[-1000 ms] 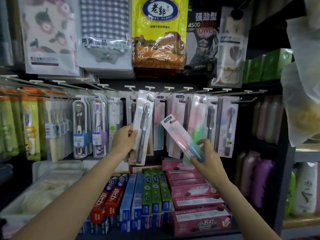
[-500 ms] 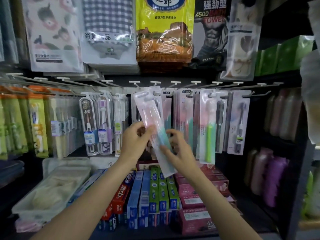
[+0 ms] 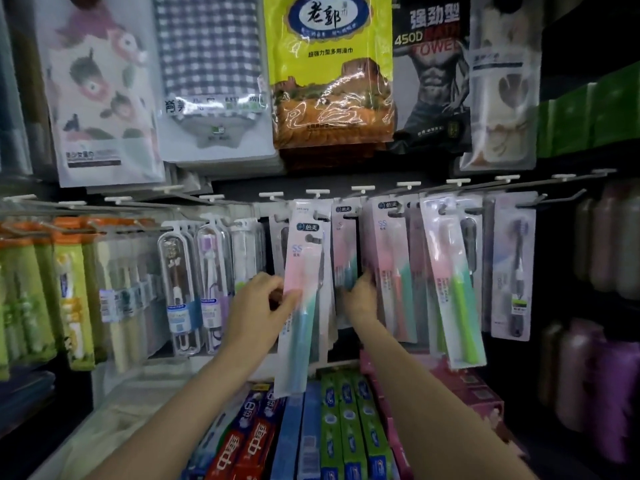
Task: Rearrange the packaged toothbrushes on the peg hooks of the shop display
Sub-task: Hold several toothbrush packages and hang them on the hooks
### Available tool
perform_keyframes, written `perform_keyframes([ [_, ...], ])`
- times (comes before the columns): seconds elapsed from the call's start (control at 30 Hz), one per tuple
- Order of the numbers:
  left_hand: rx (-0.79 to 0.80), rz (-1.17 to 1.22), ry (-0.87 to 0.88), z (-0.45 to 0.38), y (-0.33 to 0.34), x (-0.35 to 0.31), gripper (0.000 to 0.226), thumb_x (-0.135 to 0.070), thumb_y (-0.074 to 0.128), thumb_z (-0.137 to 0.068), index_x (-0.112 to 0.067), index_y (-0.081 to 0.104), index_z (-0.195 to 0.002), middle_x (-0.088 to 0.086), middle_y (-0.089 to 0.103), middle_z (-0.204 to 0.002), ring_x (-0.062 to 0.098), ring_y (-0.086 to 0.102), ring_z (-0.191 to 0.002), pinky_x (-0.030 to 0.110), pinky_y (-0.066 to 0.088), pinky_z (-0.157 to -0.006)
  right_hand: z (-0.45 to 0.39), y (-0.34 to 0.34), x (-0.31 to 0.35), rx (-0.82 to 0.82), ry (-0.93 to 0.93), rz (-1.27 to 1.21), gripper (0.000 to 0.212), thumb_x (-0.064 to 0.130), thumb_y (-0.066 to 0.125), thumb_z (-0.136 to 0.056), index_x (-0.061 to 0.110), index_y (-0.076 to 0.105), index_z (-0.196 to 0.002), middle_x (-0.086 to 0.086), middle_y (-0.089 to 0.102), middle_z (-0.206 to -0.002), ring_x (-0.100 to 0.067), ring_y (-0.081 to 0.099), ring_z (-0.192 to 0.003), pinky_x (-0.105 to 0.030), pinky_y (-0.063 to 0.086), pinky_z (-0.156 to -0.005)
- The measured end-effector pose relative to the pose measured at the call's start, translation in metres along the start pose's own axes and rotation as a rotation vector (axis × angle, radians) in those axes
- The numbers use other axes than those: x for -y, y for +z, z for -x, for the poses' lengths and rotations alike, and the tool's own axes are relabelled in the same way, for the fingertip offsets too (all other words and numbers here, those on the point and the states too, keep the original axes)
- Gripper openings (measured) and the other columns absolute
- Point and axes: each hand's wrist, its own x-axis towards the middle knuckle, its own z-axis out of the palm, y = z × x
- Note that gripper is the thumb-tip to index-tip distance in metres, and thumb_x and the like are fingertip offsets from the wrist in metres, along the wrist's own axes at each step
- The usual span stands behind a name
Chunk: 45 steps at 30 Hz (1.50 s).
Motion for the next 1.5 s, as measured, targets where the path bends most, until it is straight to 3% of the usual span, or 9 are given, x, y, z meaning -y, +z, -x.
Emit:
perform_keyframes([
  [0.13, 0.005, 0.022, 0.027, -0.002, 0.001, -0.001, 0.026, -0.023, 0.060, -0.087, 0.001, 0.060, -0.077, 0.002, 0.051, -0.074, 0.013, 0.047, -0.066, 0.015, 0.032, -0.059, 0.009, -0.002, 0.001, -0.035, -0.039, 0.077, 0.033, 0.005, 0.052, -0.090, 0.001, 0.044, -0.121, -0.018, 0.059, -0.116, -0.034, 0.058, -0.104, -0.039, 0.049, -0.086],
  [0.23, 0.010, 0.060, 0.035, 0.000, 0.000, -0.007, 0.021, -0.022, 0.060, -0.087, -0.004, 0.059, -0.076, -0.005, 0.047, -0.073, 0.005, 0.044, -0.064, 0.012, 0.033, -0.058, 0.031, -0.017, 0.001, -0.013, -0.122, 0.151, 0.045, -0.001, 0.053, -0.087, 0.003, 0.035, -0.129, -0.018, 0.055, -0.118, -0.034, 0.056, -0.106, -0.040, 0.049, -0.087],
  [0.4, -0.020, 0.079, 0.010, 0.002, 0.002, -0.015, 0.023, -0.020, 0.061, -0.087, -0.004, 0.055, -0.071, -0.003, 0.043, -0.069, 0.010, 0.041, -0.060, 0.009, 0.031, -0.055, 0.068, -0.058, 0.002, -0.008, -0.232, 0.327, 0.055, -0.002, 0.054, -0.086, 0.003, 0.030, -0.135, -0.019, 0.055, -0.117, -0.034, 0.055, -0.102, -0.035, 0.045, -0.076],
  [0.6, -0.018, 0.093, -0.033, 0.004, 0.002, -0.014, 0.025, -0.019, 0.060, -0.088, 0.004, 0.061, -0.080, 0.014, 0.055, -0.083, 0.022, 0.049, -0.072, 0.014, 0.031, -0.058, 0.084, -0.093, 0.005, 0.037, -0.262, 0.389, 0.054, 0.006, 0.057, -0.087, 0.007, 0.034, -0.136, -0.015, 0.058, -0.118, -0.030, 0.057, -0.101, -0.023, 0.035, -0.063],
  [0.8, -0.024, 0.098, -0.060, 0.004, -0.005, -0.011, 0.026, -0.018, 0.062, -0.087, 0.005, 0.059, -0.075, 0.016, 0.056, -0.079, 0.023, 0.049, -0.070, 0.021, 0.034, -0.058, 0.082, -0.102, 0.006, 0.006, -0.241, 0.439, 0.050, 0.003, 0.056, -0.087, 0.008, 0.037, -0.132, -0.016, 0.059, -0.114, -0.031, 0.059, -0.092, -0.027, 0.041, -0.065],
  [1.07, -0.024, 0.091, -0.035, 0.006, -0.012, -0.017, 0.021, -0.020, 0.061, -0.087, 0.000, 0.063, -0.081, 0.006, 0.053, -0.078, 0.011, 0.044, -0.066, 0.010, 0.031, -0.054, 0.086, -0.095, 0.001, 0.042, -0.207, 0.393, 0.049, 0.007, 0.058, -0.088, 0.004, 0.038, -0.132, -0.017, 0.057, -0.117, -0.031, 0.057, -0.100, -0.030, 0.043, -0.073],
  [1.2, -0.007, 0.119, -0.044, 0.007, -0.012, -0.021, 0.024, -0.020, 0.060, -0.087, 0.004, 0.063, -0.083, 0.014, 0.058, -0.084, 0.022, 0.052, -0.073, 0.025, 0.039, -0.064, 0.086, -0.094, 0.000, 0.104, -0.103, 0.174, 0.042, 0.008, 0.062, -0.086, 0.005, 0.045, -0.124, -0.009, 0.056, -0.102, -0.021, 0.054, -0.086, -0.025, 0.045, -0.062],
  [1.33, 0.002, 0.134, -0.062, 0.008, -0.011, -0.023, 0.028, -0.021, 0.060, -0.087, 0.006, 0.062, -0.083, 0.017, 0.061, -0.087, 0.030, 0.056, -0.079, 0.035, 0.044, -0.072, 0.086, -0.093, 0.000, 0.212, 0.053, -0.156, 0.032, 0.004, 0.065, -0.083, 0.007, 0.050, -0.112, -0.013, 0.060, -0.103, -0.028, 0.061, -0.091, -0.041, 0.053, -0.085],
  [1.5, 0.037, 0.221, -0.106, 0.009, -0.012, -0.019, 0.032, -0.022, 0.059, -0.088, 0.009, 0.060, -0.084, 0.024, 0.062, -0.086, 0.036, 0.057, -0.081, 0.042, 0.045, -0.072, 0.086, -0.093, 0.005, 0.220, -0.007, -0.007, 0.030, 0.003, 0.060, -0.086, 0.005, 0.050, -0.113, -0.008, 0.058, -0.102, -0.021, 0.056, -0.086, -0.033, 0.050, -0.077],
])
